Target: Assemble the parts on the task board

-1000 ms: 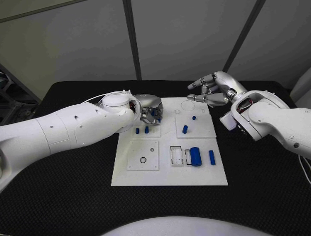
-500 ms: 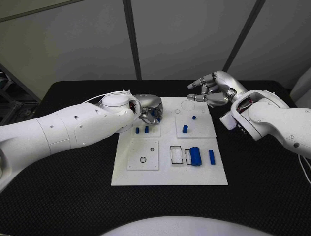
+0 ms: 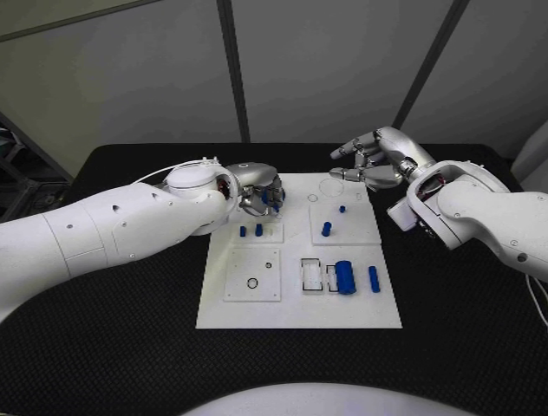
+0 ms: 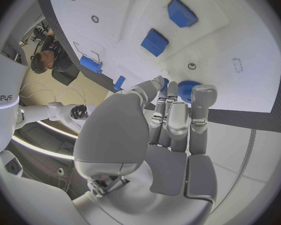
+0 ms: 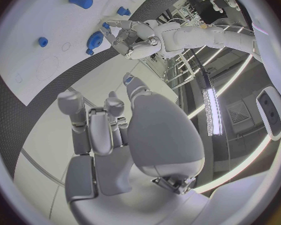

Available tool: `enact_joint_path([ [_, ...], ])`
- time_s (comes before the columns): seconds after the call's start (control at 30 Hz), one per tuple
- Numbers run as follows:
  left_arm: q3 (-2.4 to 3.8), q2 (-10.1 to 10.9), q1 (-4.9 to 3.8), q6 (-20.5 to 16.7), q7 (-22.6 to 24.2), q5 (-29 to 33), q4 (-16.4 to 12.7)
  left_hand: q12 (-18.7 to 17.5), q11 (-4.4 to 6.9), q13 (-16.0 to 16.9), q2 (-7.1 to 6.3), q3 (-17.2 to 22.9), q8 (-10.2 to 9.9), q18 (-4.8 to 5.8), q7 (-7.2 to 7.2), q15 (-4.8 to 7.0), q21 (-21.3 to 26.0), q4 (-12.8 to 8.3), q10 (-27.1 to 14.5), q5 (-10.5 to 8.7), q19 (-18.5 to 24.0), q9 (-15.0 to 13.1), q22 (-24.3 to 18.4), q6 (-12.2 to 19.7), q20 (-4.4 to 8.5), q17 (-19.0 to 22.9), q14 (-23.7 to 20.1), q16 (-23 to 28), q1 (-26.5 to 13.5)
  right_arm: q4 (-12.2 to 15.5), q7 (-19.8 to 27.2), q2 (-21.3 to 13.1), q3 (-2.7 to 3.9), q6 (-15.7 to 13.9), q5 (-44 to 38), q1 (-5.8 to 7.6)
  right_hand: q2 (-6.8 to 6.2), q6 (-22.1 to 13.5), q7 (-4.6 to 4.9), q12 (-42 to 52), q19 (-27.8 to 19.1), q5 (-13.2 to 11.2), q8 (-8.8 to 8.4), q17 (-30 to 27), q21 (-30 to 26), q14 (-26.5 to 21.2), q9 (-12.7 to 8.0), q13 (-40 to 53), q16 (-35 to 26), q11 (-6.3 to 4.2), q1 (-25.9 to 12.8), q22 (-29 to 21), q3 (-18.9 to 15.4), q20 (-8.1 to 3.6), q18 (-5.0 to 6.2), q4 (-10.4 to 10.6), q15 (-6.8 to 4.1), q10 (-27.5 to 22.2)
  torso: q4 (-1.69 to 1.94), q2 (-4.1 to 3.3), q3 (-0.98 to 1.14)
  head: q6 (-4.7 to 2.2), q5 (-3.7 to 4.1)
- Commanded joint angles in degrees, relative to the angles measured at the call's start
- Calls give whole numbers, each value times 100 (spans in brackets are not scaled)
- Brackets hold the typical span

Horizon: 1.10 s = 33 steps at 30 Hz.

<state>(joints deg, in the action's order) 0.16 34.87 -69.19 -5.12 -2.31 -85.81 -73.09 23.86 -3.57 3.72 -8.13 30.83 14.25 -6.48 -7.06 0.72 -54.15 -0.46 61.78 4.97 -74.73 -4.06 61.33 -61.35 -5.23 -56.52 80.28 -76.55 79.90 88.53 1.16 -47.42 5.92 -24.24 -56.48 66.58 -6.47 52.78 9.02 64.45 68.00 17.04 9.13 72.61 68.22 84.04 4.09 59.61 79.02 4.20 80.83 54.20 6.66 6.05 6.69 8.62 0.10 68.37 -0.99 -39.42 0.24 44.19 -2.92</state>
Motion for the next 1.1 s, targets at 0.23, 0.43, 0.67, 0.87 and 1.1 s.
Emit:
enact_joint_path([
  [0.23,199,437,-11,-213,-33,245,-474,-44,-18,4,-41,54,-36,-125,-37,-17,-94,-18,51,-14,-55,0,68,-31,2,-28,31,-48,-75,-1,31,-8,4,24,12,7,28,-10,5,7,3,20,38,5,-28,185,1,7,-38,-19,11,-5,33,-8,74,5,-43,0,1,-1,-3,-28,-18],
  [0.43,228,676,-9,-160,-106,304,-660,-58,-17,6,-54,61,-44,-123,-36,-15,-114,-26,70,-14,-63,-2,88,-47,0,117,-7,5,-89,-4,30,-19,4,25,12,7,28,-10,5,7,3,20,38,5,-28,185,1,7,-38,-19,11,-5,33,-8,74,5,-43,0,-4,-3,-3,-17,-13],
  [0.67,233,859,23,-85,-179,412,-702,-74,-16,7,-67,65,-55,-121,-34,-16,-128,-28,84,-17,-67,-3,105,-58,-2,156,-22,24,-111,-2,25,-33,4,24,12,7,28,-10,5,7,3,20,38,5,-28,185,1,7,-38,-19,11,-5,33,-8,74,5,-43,0,-3,-3,2,-21,-41],
  [0.87,234,875,131,-71,-196,456,-645,-85,-16,6,-74,69,-64,-120,-33,-16,-138,-30,88,-16,-71,-2,115,-59,-3,154,-22,24,-119,-1,27,-33,4,25,12,7,28,-10,5,7,3,20,38,5,-28,185,1,7,-38,-19,11,-5,33,-8,74,5,-43,0,-5,-3,-2,-15,-52],
  [1.1,234,827,201,-53,-209,466,-517,-91,-16,6,-77,73,-69,-122,-33,-15,-134,-33,89,-15,-69,-2,114,-59,-3,157,-23,25,-121,4,26,-41,4,23,12,7,28,-10,5,7,3,20,38,5,-28,185,1,7,-38,-19,11,-5,33,-8,74,5,-43,0,-16,-5,5,-24,-46],
])
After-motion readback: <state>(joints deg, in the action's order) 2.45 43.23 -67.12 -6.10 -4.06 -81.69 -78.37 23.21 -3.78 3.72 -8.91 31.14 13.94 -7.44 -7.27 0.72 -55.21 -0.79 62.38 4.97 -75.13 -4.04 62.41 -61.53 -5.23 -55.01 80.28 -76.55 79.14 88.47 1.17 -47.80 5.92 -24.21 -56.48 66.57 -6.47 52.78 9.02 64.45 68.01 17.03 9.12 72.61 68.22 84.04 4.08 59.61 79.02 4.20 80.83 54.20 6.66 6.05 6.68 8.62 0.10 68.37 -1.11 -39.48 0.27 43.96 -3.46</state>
